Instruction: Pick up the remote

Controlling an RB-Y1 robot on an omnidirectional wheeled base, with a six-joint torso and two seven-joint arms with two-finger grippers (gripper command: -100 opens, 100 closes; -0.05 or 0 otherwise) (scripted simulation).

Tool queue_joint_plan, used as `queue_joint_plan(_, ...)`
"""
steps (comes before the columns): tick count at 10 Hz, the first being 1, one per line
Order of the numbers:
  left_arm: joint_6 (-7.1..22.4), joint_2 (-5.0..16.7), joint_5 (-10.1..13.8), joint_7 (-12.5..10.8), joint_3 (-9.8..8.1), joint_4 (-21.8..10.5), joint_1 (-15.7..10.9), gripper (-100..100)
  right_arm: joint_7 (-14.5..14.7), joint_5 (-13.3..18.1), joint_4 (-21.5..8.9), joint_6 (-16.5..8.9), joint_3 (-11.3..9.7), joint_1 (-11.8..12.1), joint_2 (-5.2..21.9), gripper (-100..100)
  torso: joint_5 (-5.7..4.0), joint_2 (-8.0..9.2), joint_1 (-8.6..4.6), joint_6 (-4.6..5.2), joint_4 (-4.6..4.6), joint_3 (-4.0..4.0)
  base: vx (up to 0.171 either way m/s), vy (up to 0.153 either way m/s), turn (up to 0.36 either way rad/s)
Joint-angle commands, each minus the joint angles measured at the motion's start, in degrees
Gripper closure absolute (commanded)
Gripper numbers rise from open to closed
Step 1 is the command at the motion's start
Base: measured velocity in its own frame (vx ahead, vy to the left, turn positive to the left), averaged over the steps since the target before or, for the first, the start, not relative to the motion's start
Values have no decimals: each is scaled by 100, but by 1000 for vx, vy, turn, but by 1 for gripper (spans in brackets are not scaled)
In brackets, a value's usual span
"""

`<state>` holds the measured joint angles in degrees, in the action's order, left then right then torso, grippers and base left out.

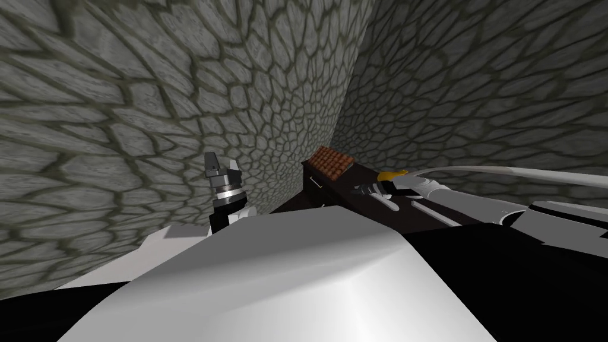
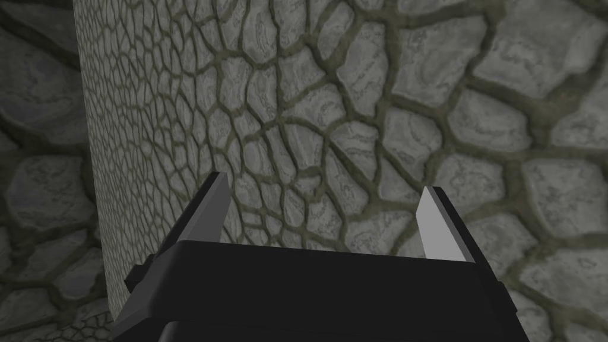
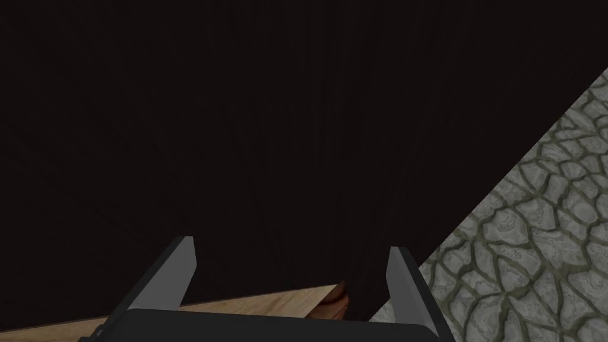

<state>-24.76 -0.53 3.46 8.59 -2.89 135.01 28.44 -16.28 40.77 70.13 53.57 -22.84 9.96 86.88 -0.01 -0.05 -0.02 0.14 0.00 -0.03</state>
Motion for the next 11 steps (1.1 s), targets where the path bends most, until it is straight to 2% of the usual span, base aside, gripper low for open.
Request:
queue_joint_plan(1, 0, 0, 0, 0, 0, 0, 0, 0, -31, 151, -238, 121, -132, 3, 267, -100, 0, 0, 0, 0, 0, 0, 26, -8, 217)
queue_joint_plan(3, 0, 0, 0, 0, 0, 0, 0, 0, -80, 480, -592, 260, -432, -56, 553, -100, 0, -6, -3, -6, -1, -3, 35, -16, 274)
queue_joint_plan(4, 0, 0, 0, 0, 0, 0, 0, 0, -80, 480, -649, 260, -432, -56, 553, -100, 1, -7, -2, -3, -2, -4, 32, -15, 76)
queue_joint_plan(5, 0, 0, 0, 0, 0, 0, 1, 0, -99, 631, -831, 320, -574, -79, 668, -100, -2, -3, -3, 4, -1, -2, 24, -11, 121)
queue_joint_plan(6, 0, 0, 0, 0, 0, 0, 0, 0, -99, 631, -831, 320, -574, -79, 668, -100, 1, 0, -1, 0, 0, 0, 14, -12, 77)
queue_joint_plan(8, 0, 0, 0, 0, 0, 0, 0, 0, -124, 901, -1143, 424, -838, -104, 840, -100, -1, 4, -1, 0, 1, 2, 16, -12, 156)
queue_joint_plan(9, 0, 0, 0, 0, 0, 0, 0, 0, -124, 901, -1143, 424, -838, -104, 840, -100, 1, 2, 0, -1, 1, 2, 12, -15, 64)
queue_joint_plan(11, 0, 0, 0, 0, 0, 0, 0, 0, -137, 1121, -1373, 505, -1077, -97, 925, -100, -1, 6, 0, 1, 2, 4, 3, -11, 107)
